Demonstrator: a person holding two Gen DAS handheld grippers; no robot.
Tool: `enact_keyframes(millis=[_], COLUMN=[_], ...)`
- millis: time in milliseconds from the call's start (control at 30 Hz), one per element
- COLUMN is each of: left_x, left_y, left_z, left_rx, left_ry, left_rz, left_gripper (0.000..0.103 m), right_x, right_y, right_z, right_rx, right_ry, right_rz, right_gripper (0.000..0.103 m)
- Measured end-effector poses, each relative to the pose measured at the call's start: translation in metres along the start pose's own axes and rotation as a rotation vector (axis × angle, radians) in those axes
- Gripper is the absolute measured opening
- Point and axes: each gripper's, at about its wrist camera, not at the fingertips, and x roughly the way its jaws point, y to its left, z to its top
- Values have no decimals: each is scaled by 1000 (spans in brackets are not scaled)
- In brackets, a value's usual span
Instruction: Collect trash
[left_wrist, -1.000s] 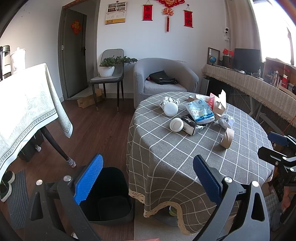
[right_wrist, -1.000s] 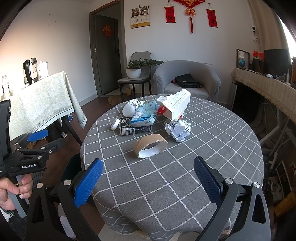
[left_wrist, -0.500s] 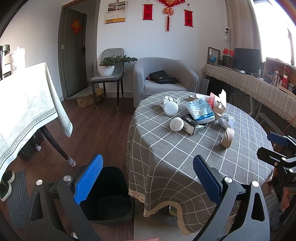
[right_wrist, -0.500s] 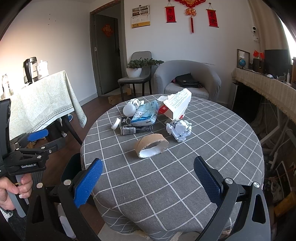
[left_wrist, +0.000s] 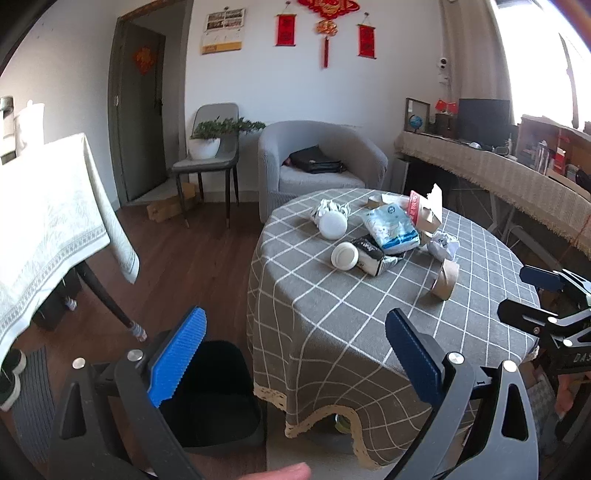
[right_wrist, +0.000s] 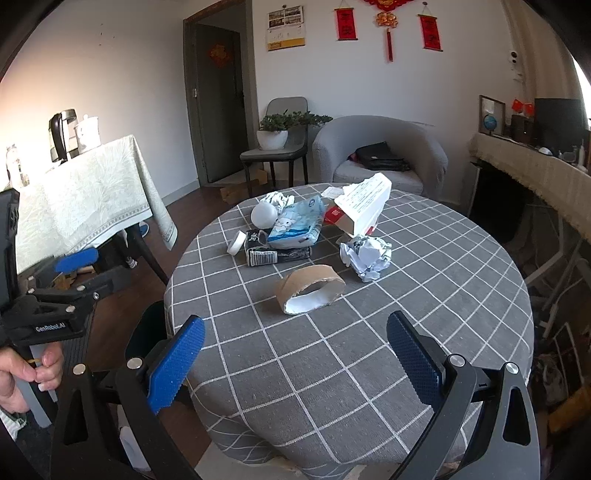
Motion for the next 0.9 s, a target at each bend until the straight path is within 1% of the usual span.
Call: enact_keyframes(millis=[100,167,267,333,367,400,533,600,667,733,800,900], left_x=[3,5,10,14,17,19,32,40,45,51,54,59], left_y=[5,6,6,7,7,7,4,4,2,2,2,2], left_z=[3,4,7,8,9,10,14,15,16,17,18,18], left_rx=[-6,6,33,38,43,49,67,65,74,74,73,71], left_ry=[5,8,11,10,18,23,56,80,90,104,110,124], left_rz=[-9,8,-2,-20,-39,-50,-101,-134,-148,-165,-176,-192], left_gripper=[100,100,99,96,94,87,79,70,68,64,62,59], right_x=[7,12,19,24,26,29,40,47,51,54,56,61], right_y=[-1,-1,0,-1,-2,-3,-10,-16,-22,-27,-30,-34], right_z=[-1,-2,-1,2,2,3,6,9,12,15,17,19], right_rx=[2,1,-2,3,5,9,41,79,112,142,170,191], right_ry=[23,43,56,63,67,72,92,104,106,111,113,124], right_rz=[0,4,-2,-5,-6,-3,12,30,48,58,73,76], right_gripper=[99,99,99,99,99,98,92,88,85,82,80,74])
